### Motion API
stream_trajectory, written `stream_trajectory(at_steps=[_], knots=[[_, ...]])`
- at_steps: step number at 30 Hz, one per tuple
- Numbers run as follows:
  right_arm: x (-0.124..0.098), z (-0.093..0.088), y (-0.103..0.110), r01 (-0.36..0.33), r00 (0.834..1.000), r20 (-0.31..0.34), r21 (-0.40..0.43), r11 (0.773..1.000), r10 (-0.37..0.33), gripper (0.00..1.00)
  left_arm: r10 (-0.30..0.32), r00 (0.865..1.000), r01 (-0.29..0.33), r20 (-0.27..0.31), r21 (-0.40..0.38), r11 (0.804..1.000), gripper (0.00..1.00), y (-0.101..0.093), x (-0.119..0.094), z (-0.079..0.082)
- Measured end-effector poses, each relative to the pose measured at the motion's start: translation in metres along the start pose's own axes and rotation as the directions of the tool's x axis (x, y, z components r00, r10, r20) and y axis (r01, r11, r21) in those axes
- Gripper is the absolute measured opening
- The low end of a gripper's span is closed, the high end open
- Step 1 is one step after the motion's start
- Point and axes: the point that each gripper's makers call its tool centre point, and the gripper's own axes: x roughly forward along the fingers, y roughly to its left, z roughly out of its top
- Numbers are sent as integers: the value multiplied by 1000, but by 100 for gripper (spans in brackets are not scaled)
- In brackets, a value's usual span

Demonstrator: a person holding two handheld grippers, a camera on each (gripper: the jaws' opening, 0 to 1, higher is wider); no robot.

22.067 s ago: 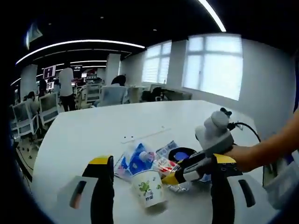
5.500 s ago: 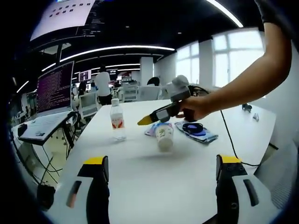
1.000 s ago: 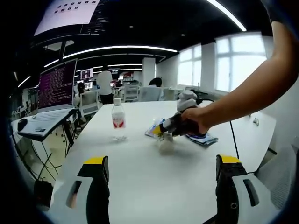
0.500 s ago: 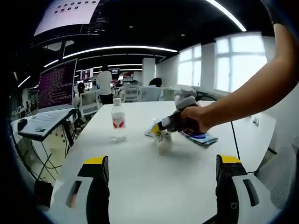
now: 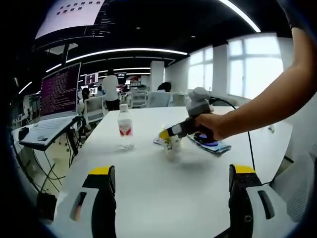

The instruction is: Arrange the tabletop items into an orderly group along one side of the table until the central work area is clear of visible clutter.

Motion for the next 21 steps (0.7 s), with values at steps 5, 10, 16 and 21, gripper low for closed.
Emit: stream_trajectory(at_steps=[5, 10, 16, 21], knots=[[-5, -1, 6, -15, 1000, 25, -54, 998, 16, 43, -1, 1000, 1, -2, 4, 1000, 96, -1, 0, 0], [-11, -5, 10, -27, 998, 52, -89, 996, 32, 43, -4, 1000, 4, -5, 7, 1000, 96, -1, 0, 0], [-17, -11, 15, -46, 997, 61, -117, 992, 53, 44, -7, 1000, 8, -8, 11, 1000, 96, -3, 0, 0], [-20, -16, 15, -55, 996, 58, -118, 992, 62, 44, -8, 1000, 8, -12, 13, 1000, 96, -3, 1, -1]])
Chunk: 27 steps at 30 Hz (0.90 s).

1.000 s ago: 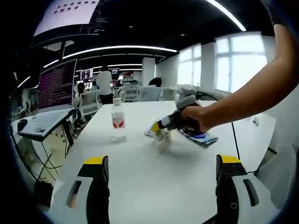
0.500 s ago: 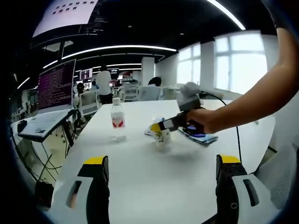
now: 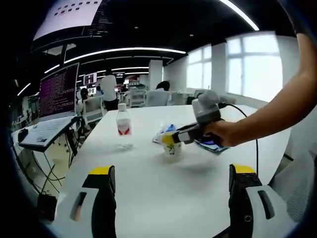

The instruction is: Arrange the tabletop items into an orderly group along one side of the table until the central work area is clear of visible clutter.

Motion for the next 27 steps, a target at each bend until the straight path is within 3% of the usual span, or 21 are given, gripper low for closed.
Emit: stream_trajectory(at_steps=[10, 27], knots=[[5, -6, 6, -27, 999, -16, 0, 1000, 27, 42, -1, 1000, 1, -5, 0, 1000, 96, 0, 0, -1], [10, 15, 4, -48, 999, 22, -15, 999, 48, 39, 3, 1000, -3, -6, 0, 1000, 96, 2, 0, -2]])
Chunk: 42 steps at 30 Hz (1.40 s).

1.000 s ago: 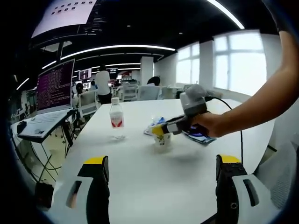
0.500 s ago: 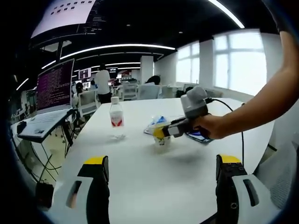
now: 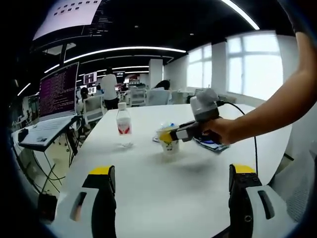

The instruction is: Arrange the tabletop items into an orderly group along one side of the table until the central work area is clear of visible clutter.

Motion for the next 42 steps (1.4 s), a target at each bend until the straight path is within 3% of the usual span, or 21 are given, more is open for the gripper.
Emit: stream_trajectory(at_steps=[9, 16, 34, 42], knots=[[12, 32, -8, -1, 999, 40, -23, 1000, 2, 39, 5, 1000, -5, 5, -2, 1000, 96, 1, 0, 1], [23, 47, -9, -5, 999, 52, -33, 999, 7, 39, 8, 1000, -8, 9, -5, 1000, 96, 2, -1, 2], [63, 58, -15, -18, 999, 30, -25, 1000, 19, 39, 19, 1000, -19, 11, -14, 1000, 96, 5, -1, 2], [69, 59, -5, -22, 999, 29, -16, 1000, 22, 39, 28, 1000, -28, 9, -19, 999, 96, 7, -2, 1]])
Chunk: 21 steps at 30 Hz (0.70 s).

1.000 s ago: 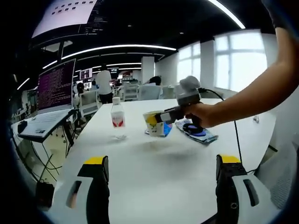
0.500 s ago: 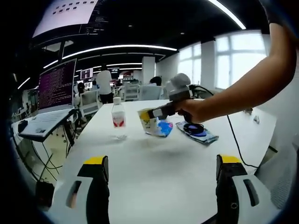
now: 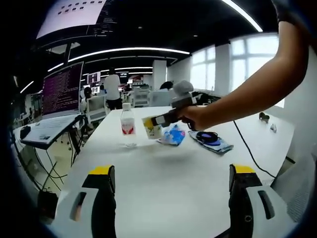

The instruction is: Arrange the tabletop items into an orderly group along one side of the table until the central work area is clear of visible clutter.

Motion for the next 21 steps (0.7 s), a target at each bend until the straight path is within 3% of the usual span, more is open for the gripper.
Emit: stream_trajectory(at_steps=[13, 21], knots=[[18, -1, 1, 0, 1000, -17, 7, 1000, 1, 39, 11, 1000, -11, -3, -6, 1000, 96, 1, 0, 0], [36, -7, -10, 14, 999, -31, 26, 1000, -13, 39, 9, 1000, -9, -8, -11, 1000, 96, 2, 1, 0]])
